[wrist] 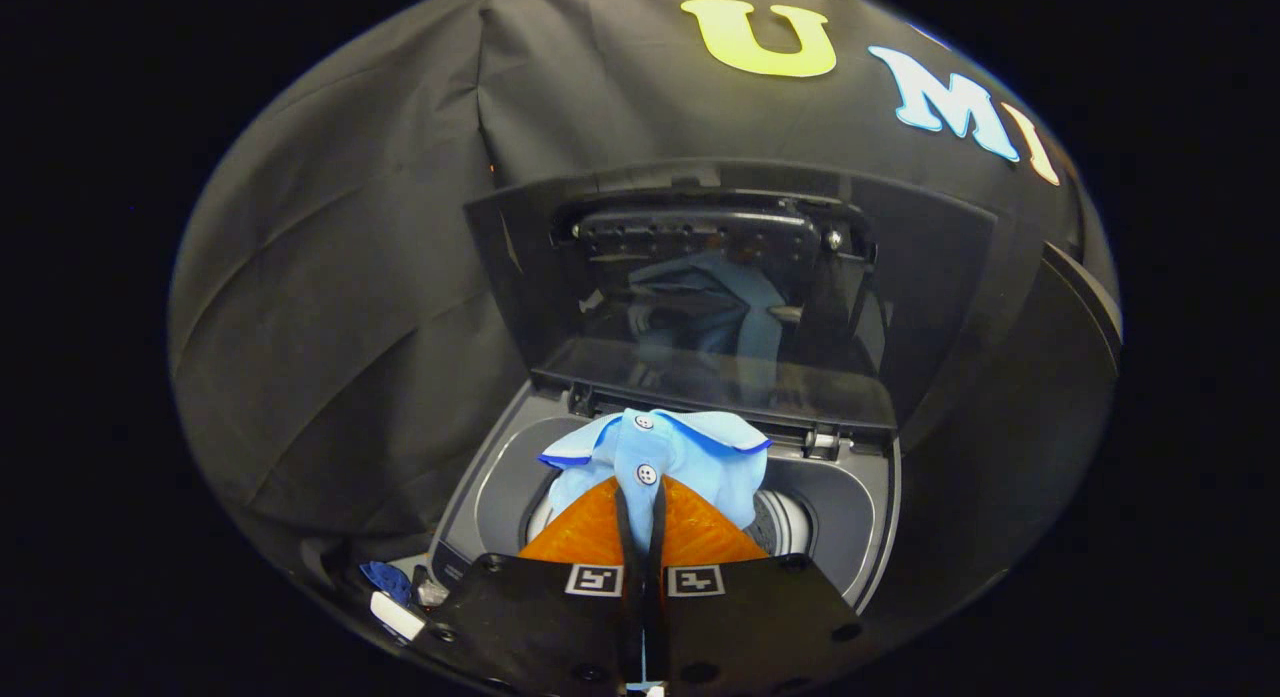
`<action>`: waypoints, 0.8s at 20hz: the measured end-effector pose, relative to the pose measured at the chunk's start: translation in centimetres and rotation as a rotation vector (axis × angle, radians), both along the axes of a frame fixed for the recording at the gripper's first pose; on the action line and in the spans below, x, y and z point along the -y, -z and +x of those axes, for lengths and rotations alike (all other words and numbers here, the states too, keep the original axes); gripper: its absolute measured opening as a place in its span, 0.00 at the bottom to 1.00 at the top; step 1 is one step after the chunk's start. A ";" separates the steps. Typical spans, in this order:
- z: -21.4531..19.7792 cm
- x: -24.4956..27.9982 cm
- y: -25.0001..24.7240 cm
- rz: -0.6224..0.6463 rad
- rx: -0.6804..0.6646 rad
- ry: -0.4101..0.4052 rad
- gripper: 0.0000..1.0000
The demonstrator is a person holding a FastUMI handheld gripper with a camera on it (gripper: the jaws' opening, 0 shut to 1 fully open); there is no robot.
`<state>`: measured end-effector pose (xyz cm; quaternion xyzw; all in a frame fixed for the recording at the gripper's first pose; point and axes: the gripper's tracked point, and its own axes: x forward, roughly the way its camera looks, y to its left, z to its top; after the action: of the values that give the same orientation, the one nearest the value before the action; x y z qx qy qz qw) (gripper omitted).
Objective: Put the clothes into the washing machine and then close the washing machine lid.
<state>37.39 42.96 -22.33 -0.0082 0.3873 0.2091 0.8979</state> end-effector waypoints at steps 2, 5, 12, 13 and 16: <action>-0.1 0.0 0.9 -0.011 -0.010 0.011 0.08; -0.4 0.1 1.8 -0.023 -0.029 0.027 0.24; -0.7 0.7 2.3 -0.045 -0.021 0.041 0.88; -0.6 0.8 2.0 -0.041 -0.012 0.044 0.97; -0.2 0.8 1.0 -0.013 0.022 0.061 0.97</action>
<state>37.15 42.16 -23.29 -0.0046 0.3790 0.1792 0.9079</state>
